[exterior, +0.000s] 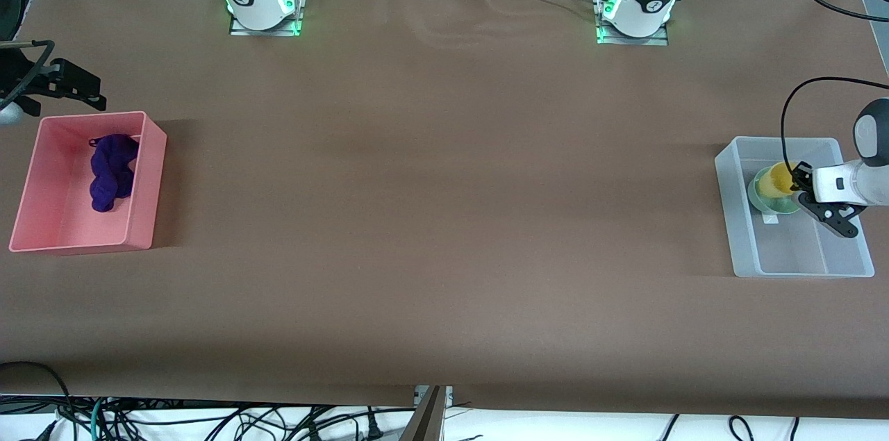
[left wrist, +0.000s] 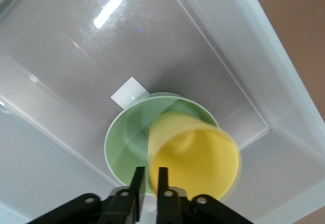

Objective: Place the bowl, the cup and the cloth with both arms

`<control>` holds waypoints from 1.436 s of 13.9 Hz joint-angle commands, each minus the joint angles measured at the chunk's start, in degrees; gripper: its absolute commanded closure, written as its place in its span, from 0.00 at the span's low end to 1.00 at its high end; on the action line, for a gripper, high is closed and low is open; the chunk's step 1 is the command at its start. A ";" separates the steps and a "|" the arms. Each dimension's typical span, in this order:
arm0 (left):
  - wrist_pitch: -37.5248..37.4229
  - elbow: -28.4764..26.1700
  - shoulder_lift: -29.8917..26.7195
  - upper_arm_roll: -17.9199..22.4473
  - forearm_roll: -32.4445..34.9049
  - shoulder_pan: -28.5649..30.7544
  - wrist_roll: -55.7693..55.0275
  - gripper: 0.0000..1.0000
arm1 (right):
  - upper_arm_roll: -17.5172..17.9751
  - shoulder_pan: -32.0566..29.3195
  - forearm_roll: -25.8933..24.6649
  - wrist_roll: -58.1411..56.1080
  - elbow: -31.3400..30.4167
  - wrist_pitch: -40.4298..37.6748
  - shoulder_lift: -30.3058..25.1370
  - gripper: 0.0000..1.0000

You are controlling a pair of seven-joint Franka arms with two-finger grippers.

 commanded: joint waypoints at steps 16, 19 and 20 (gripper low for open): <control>-34.68 11.96 -16.64 -30.38 -11.75 0.61 -39.54 0.00 | -0.17 1.56 -0.20 5.62 0.35 -1.39 0.32 0.01; -28.21 6.01 -25.67 -25.42 -20.60 -0.53 -40.62 0.00 | -0.17 1.55 -0.46 5.70 0.35 -1.39 0.50 0.01; -25.49 2.67 -29.19 -18.51 -24.65 -5.50 -40.53 0.00 | -0.17 1.55 -0.20 5.70 0.35 -1.39 0.50 0.01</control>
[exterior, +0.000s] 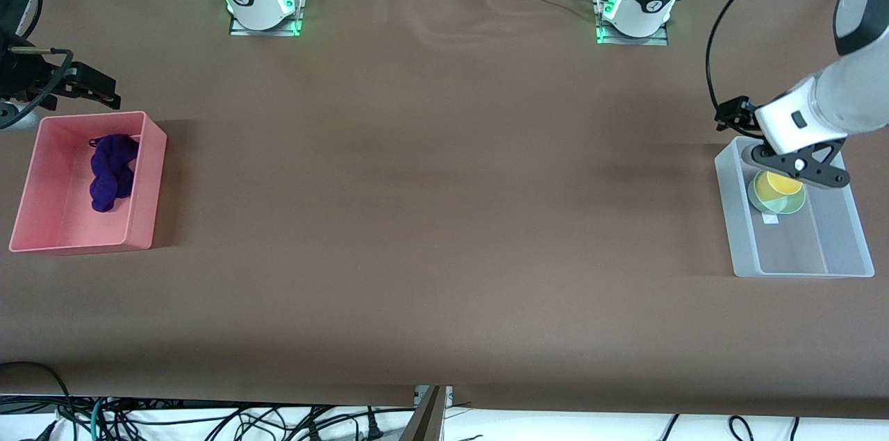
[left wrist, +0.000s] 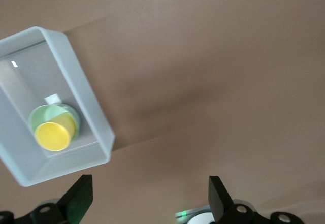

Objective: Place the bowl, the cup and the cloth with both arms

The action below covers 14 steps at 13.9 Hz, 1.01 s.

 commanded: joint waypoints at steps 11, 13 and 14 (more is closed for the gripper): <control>14.61 -15.25 -15.20 43.67 -9.98 -38.41 -9.22 0.00 | -0.03 0.03 -0.46 0.84 0.46 0.68 0.30 0.01; 14.61 -15.25 -15.20 44.11 -9.98 -38.41 -9.23 0.00 | -0.03 0.03 -0.46 0.84 0.46 0.94 0.39 0.01; 14.61 -15.25 -15.20 44.20 -10.07 -38.58 -9.14 0.00 | -0.03 -0.06 -0.46 0.84 0.46 1.29 0.39 0.01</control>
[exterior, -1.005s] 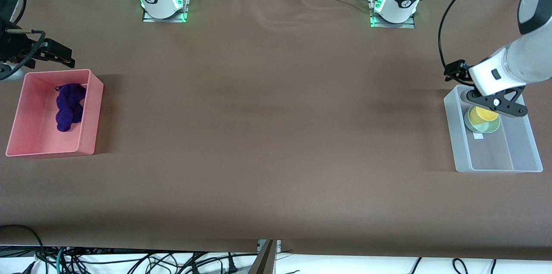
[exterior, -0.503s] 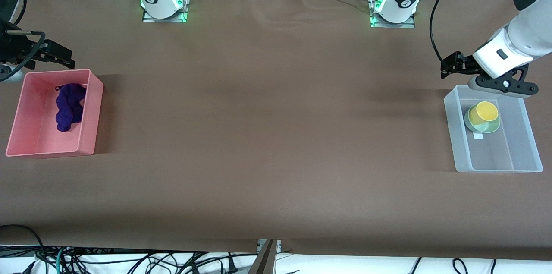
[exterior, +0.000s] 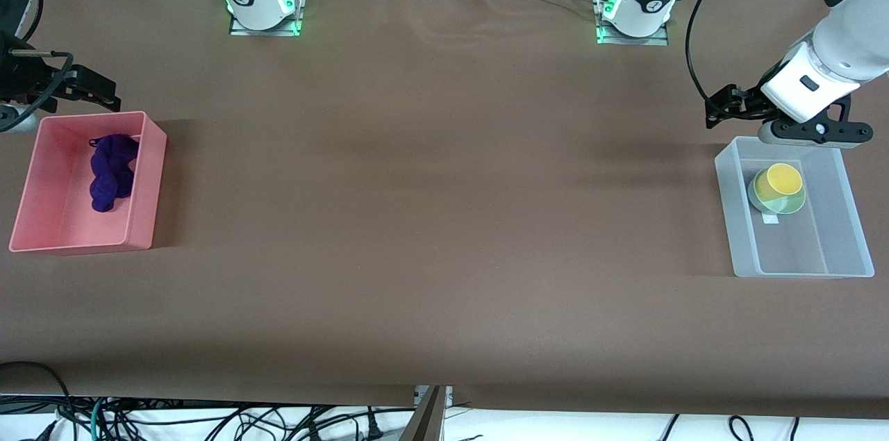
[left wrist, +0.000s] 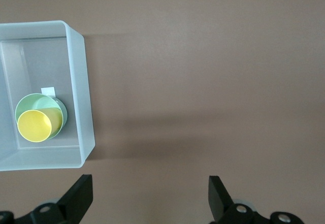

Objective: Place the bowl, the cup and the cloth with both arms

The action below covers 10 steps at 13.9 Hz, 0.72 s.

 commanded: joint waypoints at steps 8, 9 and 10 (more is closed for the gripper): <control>0.91 -1.46 -1.35 6.70 -0.82 -6.25 -0.38 0.00 | 0.07 0.13 -0.64 0.80 0.46 1.54 0.16 0.01; 0.91 -1.38 -1.35 6.70 -0.82 -6.25 -0.46 0.00 | 0.07 0.13 -0.64 0.80 0.46 1.54 0.25 0.01; 0.91 -1.38 -1.35 6.70 -0.82 -6.25 -0.38 0.00 | 0.07 0.13 -0.64 0.80 0.46 1.62 0.25 0.01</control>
